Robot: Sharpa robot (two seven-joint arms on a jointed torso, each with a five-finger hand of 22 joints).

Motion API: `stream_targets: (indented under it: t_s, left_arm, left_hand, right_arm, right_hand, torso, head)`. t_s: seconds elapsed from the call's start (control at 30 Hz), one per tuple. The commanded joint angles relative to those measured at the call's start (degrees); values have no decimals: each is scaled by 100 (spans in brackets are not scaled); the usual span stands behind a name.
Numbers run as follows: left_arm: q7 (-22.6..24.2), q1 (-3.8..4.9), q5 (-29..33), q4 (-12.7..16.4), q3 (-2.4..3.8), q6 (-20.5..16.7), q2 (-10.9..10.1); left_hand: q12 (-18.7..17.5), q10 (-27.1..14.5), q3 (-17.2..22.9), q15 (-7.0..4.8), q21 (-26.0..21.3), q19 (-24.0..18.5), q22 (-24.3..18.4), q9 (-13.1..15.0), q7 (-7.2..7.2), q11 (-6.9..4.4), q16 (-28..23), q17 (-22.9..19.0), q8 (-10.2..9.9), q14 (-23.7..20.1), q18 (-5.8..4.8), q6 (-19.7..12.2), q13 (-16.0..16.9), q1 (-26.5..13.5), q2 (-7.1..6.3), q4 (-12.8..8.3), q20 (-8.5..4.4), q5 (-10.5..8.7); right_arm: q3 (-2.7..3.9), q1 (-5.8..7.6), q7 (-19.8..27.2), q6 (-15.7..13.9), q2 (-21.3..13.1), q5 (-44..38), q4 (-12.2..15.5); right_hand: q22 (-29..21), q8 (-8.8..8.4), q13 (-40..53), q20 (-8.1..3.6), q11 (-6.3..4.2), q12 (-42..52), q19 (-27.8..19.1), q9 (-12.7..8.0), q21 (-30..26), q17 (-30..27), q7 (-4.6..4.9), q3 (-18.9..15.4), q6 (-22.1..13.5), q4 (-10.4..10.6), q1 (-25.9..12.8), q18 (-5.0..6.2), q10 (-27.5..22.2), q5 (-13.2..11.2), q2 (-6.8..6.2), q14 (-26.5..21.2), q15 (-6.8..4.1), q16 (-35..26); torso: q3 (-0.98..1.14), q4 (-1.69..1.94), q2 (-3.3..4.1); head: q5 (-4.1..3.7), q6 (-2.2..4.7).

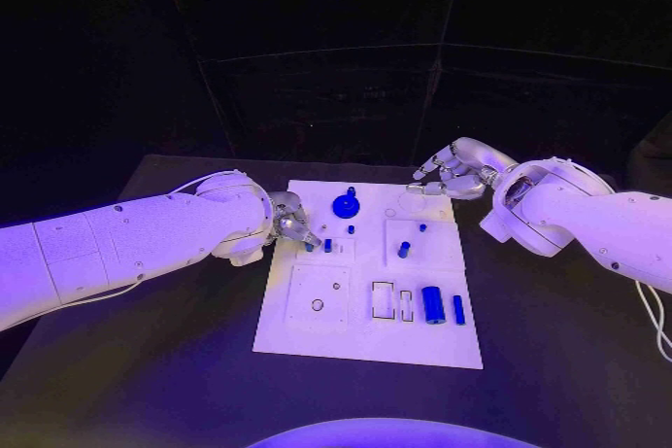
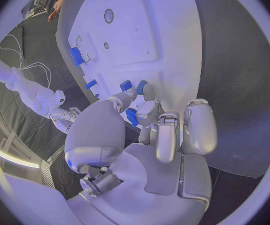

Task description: Assemble the parts on the task board

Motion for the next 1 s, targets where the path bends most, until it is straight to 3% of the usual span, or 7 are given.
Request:
stream_targets:
  t_s: [0.03, 0.47, 0.67, 0.8, 1.0]
  left_arm:
    - [-26, 4, -9, -24, 2, 75, 28]
    - [-65, 4, -9, -134, 2, 94, 68]
    - [-17, 4, -9, -137, 3, -21, 37]
    - [63, 4, 19, -116, 4, -134, 1]
    - [200, 4, 201, -88, 5, -317, -41]
  left_hand:
    - [32, 15, -135, -34, 24, 50, 11, 1, 20, 13, 36, 1509, 33, 603, -36, 4, 9, -92, -9, 44, -10, -11]
    - [48, 20, -467, -40, 28, 56, 30, 21, 15, 10, 36, 1509, 71, 603, -38, 15, 30, -194, -12, 160, -18, -10]
    - [5, -22, -1058, -32, -11, 35, -10, 30, 35, 26, 36, 1509, 84, 603, -29, 1, -40, -449, -121, 399, -13, -15]
    - [-140, -155, -1475, -26, -78, -4, -90, 9, 66, 48, 36, 1509, 24, 603, -10, -139, -251, -469, -144, 530, -12, -12]
    - [-286, -306, -2097, 34, -132, -26, -136, -117, 172, 132, 36, 1509, -195, 603, -1, -392, -488, -301, -63, 755, 35, -11]
  right_arm:
    - [3, 10, 55, -40, 7, 17, 4]
    - [3, 10, 45, -45, -10, 18, 18]
    - [3, 10, 47, -48, -16, 18, 20]
    - [3, 10, 50, -48, -16, 18, 18]
    - [3, 10, 56, -52, -12, 18, 13]
  right_hand:
    - [-5, 28, -5, 14, -9, -8, -40, -2, -39, 509, 13, -5, -29, 18, 1, -24, -33, 21, 50, 374, -48, -19]
    - [-26, 28, -16, 13, -8, -19, -49, -2, -48, 490, 14, -9, -30, 19, 0, -20, -41, 22, 51, 369, -48, -30]
    - [-28, 28, -18, 13, -8, -20, -50, -2, -49, 487, 14, -10, -30, 20, 0, -20, -42, 21, 51, 369, -48, -32]
    - [-28, 28, -18, 13, -8, -20, -50, -2, -49, 487, 14, -10, -30, 20, 0, -20, -42, 21, 51, 369, -48, -32]
    - [-28, 28, -18, 13, -8, -20, -50, -2, -49, 487, 14, -10, -30, 20, 0, -20, -42, 21, 51, 369, -48, -32]
  torso:
    - [1, -3, -2]
    - [0, 4, -2]
    - [-6, 4, -1]
    - [-6, 4, -3]
    - [-6, 4, -1]
  head:
    - [8, -7]
    - [-13, 0]
    - [-18, 10]
    - [-20, 4]
    - [-30, 8]
